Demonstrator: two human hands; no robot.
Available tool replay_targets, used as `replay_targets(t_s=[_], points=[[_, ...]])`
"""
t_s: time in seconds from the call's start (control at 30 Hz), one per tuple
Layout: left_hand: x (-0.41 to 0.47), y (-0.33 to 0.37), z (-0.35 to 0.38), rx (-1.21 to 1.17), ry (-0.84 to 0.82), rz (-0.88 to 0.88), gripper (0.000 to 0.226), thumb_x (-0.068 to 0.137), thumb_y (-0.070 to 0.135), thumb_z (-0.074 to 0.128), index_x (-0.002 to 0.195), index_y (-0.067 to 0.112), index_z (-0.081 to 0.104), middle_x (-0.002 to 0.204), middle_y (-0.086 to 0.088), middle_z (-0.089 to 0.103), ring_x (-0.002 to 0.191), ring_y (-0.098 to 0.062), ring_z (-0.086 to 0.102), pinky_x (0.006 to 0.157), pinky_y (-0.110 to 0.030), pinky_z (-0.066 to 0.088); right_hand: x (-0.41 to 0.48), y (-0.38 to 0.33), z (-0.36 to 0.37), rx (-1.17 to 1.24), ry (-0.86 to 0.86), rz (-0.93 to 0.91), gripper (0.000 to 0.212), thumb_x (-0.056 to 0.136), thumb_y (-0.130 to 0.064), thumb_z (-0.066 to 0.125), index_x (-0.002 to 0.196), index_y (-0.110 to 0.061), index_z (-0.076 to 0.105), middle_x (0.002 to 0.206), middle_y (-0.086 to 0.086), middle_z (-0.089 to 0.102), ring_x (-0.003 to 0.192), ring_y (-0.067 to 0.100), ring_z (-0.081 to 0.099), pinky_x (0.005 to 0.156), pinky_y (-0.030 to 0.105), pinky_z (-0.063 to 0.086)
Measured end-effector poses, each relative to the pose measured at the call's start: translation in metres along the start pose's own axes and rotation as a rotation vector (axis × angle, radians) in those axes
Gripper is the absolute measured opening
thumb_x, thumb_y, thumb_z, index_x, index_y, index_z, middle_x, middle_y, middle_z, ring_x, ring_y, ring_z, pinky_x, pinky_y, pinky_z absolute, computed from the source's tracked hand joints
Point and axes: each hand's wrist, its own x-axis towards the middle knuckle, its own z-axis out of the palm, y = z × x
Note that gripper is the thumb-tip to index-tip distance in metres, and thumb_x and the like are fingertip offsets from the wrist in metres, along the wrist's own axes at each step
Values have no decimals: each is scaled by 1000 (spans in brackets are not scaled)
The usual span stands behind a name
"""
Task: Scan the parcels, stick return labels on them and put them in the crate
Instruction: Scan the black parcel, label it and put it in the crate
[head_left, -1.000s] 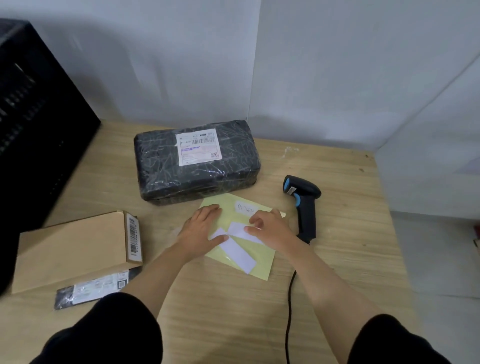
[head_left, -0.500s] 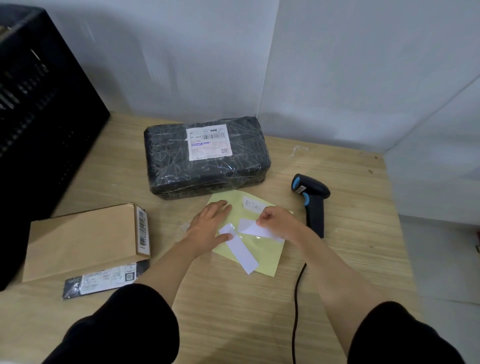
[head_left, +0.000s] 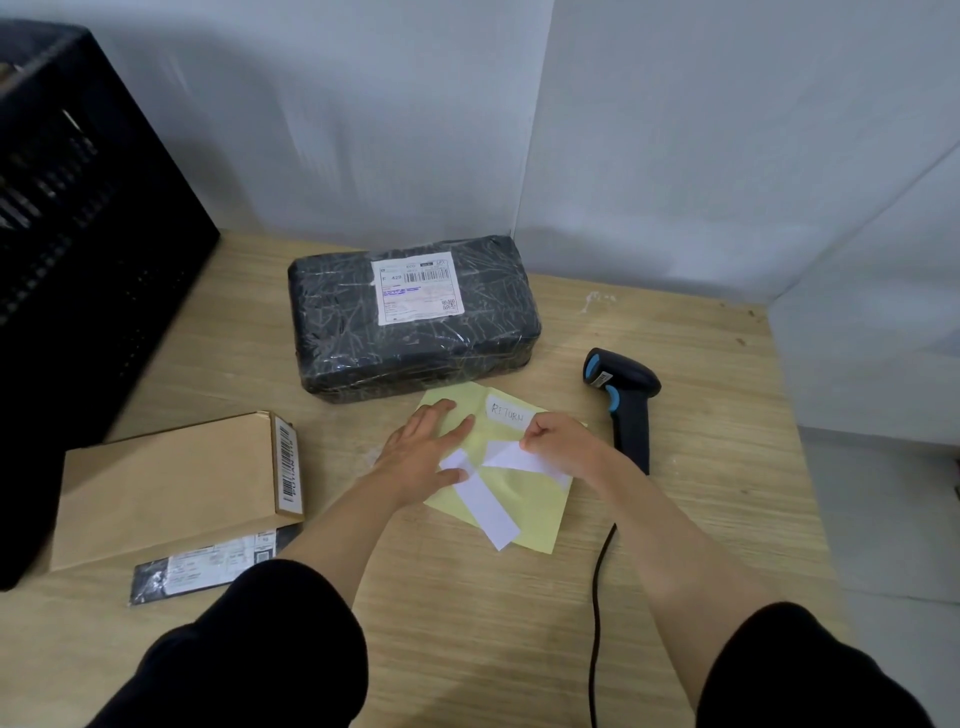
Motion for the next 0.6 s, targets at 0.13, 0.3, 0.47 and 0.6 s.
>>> replay_targets(t_s=[0.13, 0.3, 0.47, 0.6], points=[[1, 1, -2, 27, -15, -7, 76, 91, 45, 55, 150, 39, 7, 156, 9, -8, 145, -17, -8, 116, -45, 12, -2, 3, -5, 107, 28, 25, 20, 91, -20, 50, 72, -22, 53, 76, -5, 52, 70, 12, 46, 62, 26, 36], [-1, 2, -2, 23, -27, -15, 76, 91, 44, 55, 150, 39, 6, 157, 9, -10, 145, -17, -9, 117, -45, 10, -7, -1, -11, 190, 84, 9, 21, 95, -24, 46, 74, -22, 50, 79, 0, 51, 71, 15, 46, 62, 28, 34], [1, 3, -4, 35, -33, -14, 76, 91, 45, 54, 150, 38, 7, 157, 8, -9, 145, -18, -8, 116, -44, 11, -15, -4, -25, 417, 106, -19, 20, 97, -19, 46, 77, -19, 47, 87, -1, 51, 91, 23, 59, 62, 18, 43], [-1, 14, -3, -33, 84, -10, 63, 89, 30, 61, 146, 30, 32, 156, 2, 14, 143, -20, 10, 113, -39, 22, -17, -2, -26, 366, 91, -48, 17, 96, -20, 50, 79, -19, 52, 91, 5, 51, 88, 21, 51, 79, 30, 40]])
